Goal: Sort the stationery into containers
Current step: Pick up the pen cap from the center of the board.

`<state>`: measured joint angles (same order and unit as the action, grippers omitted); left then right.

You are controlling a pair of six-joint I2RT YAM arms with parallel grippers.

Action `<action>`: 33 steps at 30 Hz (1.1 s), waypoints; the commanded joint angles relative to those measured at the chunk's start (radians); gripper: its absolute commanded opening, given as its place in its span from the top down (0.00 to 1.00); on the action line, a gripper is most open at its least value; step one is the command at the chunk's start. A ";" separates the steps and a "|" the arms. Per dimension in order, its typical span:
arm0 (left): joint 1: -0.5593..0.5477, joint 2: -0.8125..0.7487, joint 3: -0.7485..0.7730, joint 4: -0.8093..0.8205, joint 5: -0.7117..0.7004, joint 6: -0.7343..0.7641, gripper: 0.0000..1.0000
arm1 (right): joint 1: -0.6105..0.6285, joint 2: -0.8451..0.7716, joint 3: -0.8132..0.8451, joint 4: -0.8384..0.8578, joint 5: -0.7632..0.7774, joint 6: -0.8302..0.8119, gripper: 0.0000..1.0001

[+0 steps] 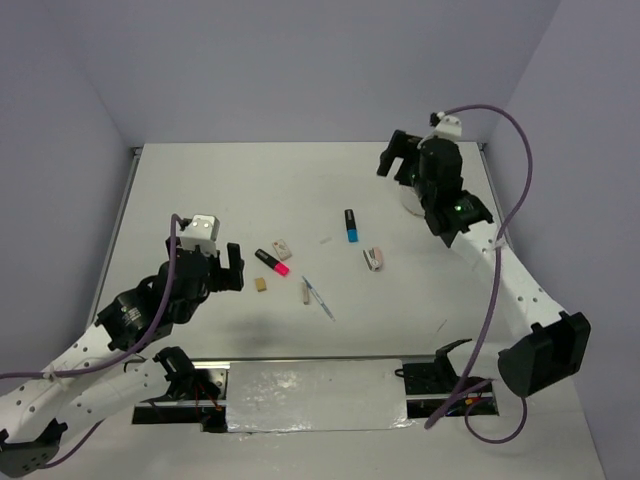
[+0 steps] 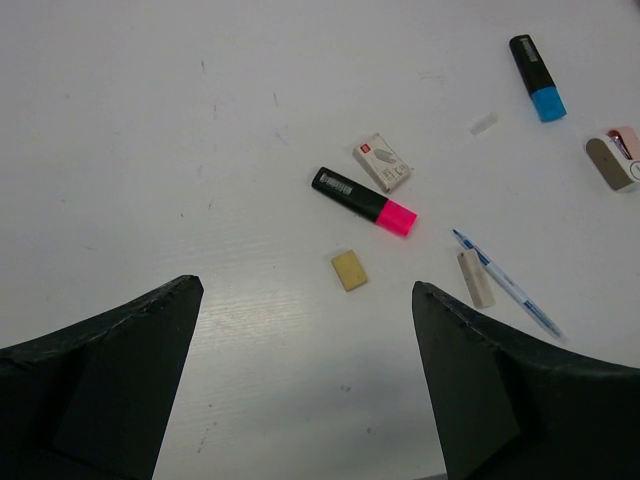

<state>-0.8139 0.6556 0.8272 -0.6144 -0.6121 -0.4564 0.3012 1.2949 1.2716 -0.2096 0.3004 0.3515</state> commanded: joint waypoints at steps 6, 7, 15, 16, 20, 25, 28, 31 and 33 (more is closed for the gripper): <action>0.013 0.004 0.013 0.063 0.084 0.025 0.01 | 0.246 -0.213 -0.251 -0.096 0.013 0.049 0.07; 0.016 0.036 0.015 0.088 0.124 0.039 0.01 | 0.257 -0.244 -0.306 -0.099 0.008 0.064 0.07; 0.067 0.444 0.220 0.234 0.376 -0.040 0.01 | 0.251 -0.480 -0.368 -0.284 -0.018 0.109 0.30; 0.068 0.529 0.246 0.238 0.379 -0.056 0.01 | 0.250 -0.483 -0.364 -0.300 -0.023 0.100 0.33; 0.074 0.718 0.352 0.343 0.492 -0.003 0.01 | 0.246 -0.543 -0.356 -0.390 -0.024 0.096 0.36; 0.102 0.993 0.496 0.317 0.797 0.383 0.07 | 0.243 -0.629 -0.362 -0.405 -0.127 0.073 0.37; 0.110 1.071 0.533 0.317 0.738 0.485 0.17 | 0.243 -0.643 -0.368 -0.407 -0.199 0.076 0.37; 0.130 1.154 0.587 0.282 0.710 0.528 0.32 | 0.243 -0.661 -0.390 -0.395 -0.228 0.073 0.37; 0.148 1.220 0.621 0.275 0.756 0.550 0.41 | 0.243 -0.669 -0.409 -0.387 -0.244 0.069 0.38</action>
<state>-0.6937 1.8179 1.3869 -0.3328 0.0841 -0.0254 0.5491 0.6350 0.8875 -0.6048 0.1139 0.4366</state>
